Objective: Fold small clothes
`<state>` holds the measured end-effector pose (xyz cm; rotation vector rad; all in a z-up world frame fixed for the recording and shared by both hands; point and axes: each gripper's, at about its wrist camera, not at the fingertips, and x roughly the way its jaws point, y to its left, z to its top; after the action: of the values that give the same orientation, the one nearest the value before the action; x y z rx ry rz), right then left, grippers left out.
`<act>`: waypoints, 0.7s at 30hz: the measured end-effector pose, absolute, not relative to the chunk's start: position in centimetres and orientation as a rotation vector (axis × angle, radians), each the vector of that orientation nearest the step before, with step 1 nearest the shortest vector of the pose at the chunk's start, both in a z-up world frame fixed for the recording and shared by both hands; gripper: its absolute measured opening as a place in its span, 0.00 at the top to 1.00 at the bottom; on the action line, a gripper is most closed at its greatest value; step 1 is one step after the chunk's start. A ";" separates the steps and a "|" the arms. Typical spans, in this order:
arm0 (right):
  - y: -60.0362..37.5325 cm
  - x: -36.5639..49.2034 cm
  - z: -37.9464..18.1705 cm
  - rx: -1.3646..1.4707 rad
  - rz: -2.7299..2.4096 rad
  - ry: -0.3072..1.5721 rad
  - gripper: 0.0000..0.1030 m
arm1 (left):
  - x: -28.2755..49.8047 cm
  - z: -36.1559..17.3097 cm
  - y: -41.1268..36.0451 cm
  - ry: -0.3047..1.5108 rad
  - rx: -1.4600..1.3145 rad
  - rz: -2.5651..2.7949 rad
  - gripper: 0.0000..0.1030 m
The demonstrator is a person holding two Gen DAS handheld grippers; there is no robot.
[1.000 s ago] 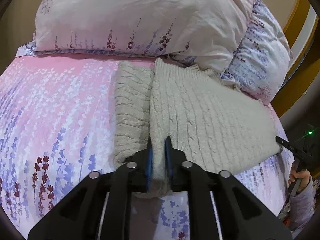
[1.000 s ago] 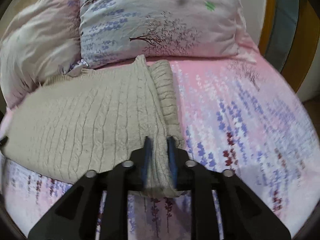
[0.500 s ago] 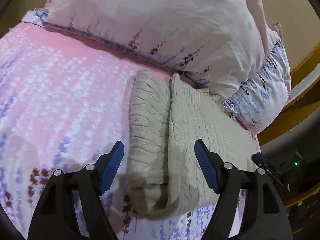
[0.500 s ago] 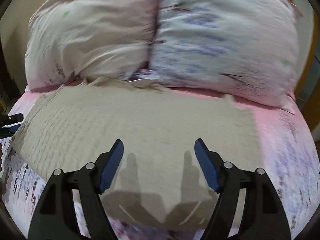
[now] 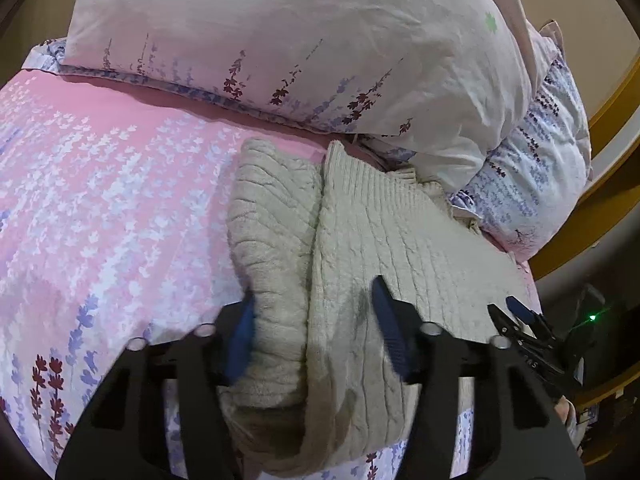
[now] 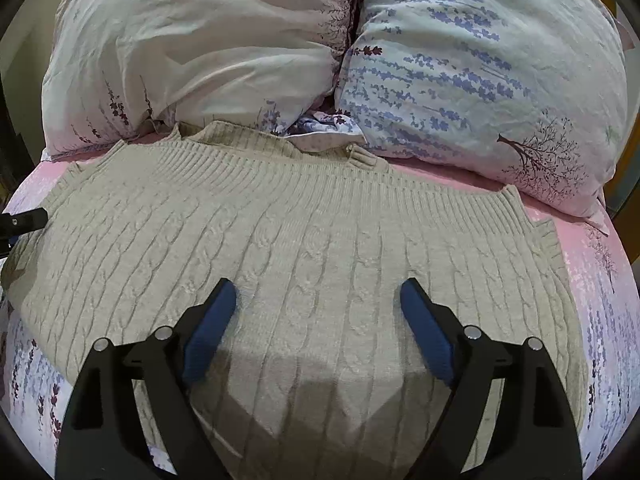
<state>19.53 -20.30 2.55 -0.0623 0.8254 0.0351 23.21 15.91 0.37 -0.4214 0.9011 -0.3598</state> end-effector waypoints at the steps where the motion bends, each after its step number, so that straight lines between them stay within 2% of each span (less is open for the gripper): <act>1: -20.3 19.6 2.6 -0.071 0.052 0.809 0.18 | 23.3 0.4 15.7 0.904 -0.418 -0.354 0.56; 4: -20.2 19.7 2.5 -0.073 0.053 0.810 0.18 | 23.4 0.4 14.7 0.916 -0.401 -0.353 0.74; 6: -20.3 19.7 2.5 -0.072 0.056 0.811 0.17 | 23.5 0.5 13.9 0.916 -0.389 -0.351 0.78; 14: -20.4 19.9 2.5 -0.078 0.077 0.819 0.17 | 23.4 4.7 11.7 0.816 -0.547 -0.522 0.82; 21: -20.8 20.1 2.5 -0.086 0.095 0.821 0.14 | 23.8 8.7 6.0 0.736 -0.623 -0.719 0.82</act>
<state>20.06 -20.76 2.48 -0.0860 0.8214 0.0951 23.79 6.02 8.69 -0.6231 0.7359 -0.7185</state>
